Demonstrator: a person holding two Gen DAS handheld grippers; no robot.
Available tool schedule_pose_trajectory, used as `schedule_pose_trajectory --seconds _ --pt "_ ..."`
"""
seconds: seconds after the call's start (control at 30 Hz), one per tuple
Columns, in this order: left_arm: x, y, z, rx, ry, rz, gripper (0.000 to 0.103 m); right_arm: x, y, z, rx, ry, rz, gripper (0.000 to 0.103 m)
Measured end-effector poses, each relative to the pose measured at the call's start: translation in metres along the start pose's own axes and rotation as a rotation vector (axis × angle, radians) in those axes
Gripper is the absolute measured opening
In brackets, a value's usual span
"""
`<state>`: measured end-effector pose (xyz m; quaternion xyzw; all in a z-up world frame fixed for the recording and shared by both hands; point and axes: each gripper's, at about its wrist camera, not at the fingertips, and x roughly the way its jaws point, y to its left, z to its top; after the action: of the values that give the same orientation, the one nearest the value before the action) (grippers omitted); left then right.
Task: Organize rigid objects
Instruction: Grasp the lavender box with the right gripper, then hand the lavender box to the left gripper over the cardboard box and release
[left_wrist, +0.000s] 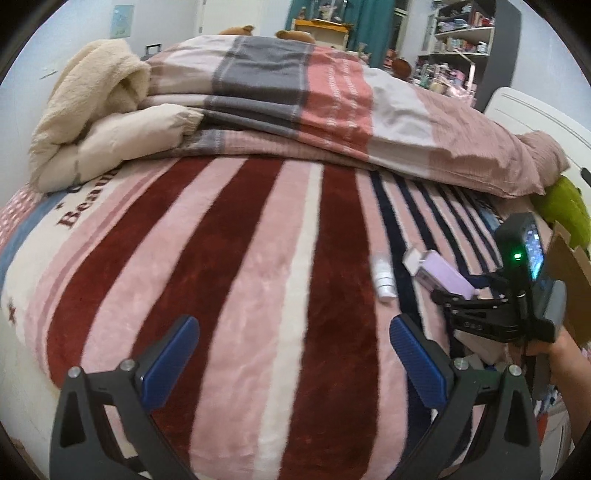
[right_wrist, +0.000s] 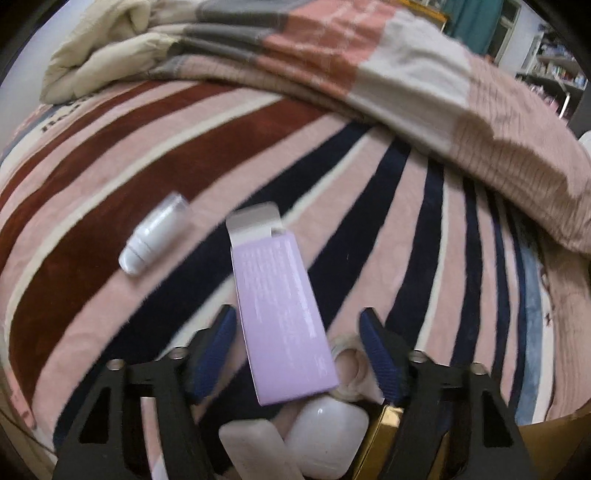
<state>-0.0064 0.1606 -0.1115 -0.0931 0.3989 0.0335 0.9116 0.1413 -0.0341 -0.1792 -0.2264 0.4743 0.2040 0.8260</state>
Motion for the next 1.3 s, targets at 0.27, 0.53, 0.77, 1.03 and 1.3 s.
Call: schedule_pose_trajectory --seconds 0.27,0.53,0.77,1.03,1.3 --pt "-0.009 -0.03 0.026 0.029 0.006 -0.211 0.102 -0.029 0.003 -0.001 -0.007 -0.077 0.071 0.033" --pt "-0.034 -0.101 0.063 0.127 -0.022 -0.488 0.093 -0.134 0.012 0.003 -0.018 -0.295 0.312 0.033" --pt "-0.046 -0.19 0.081 0.252 -0.015 -0.58 0.055 -0.194 -0.021 -0.025 0.013 -0.374 0.377 0.033" --pt "-0.034 -0.306 0.092 0.392 0.08 -0.689 0.052 -0.218 -0.119 -0.075 0.178 -0.393 0.332 0.033" --pt "0.015 -0.384 0.082 0.474 0.35 -0.64 0.052 -0.194 -0.193 -0.114 0.295 -0.208 0.298 0.033"
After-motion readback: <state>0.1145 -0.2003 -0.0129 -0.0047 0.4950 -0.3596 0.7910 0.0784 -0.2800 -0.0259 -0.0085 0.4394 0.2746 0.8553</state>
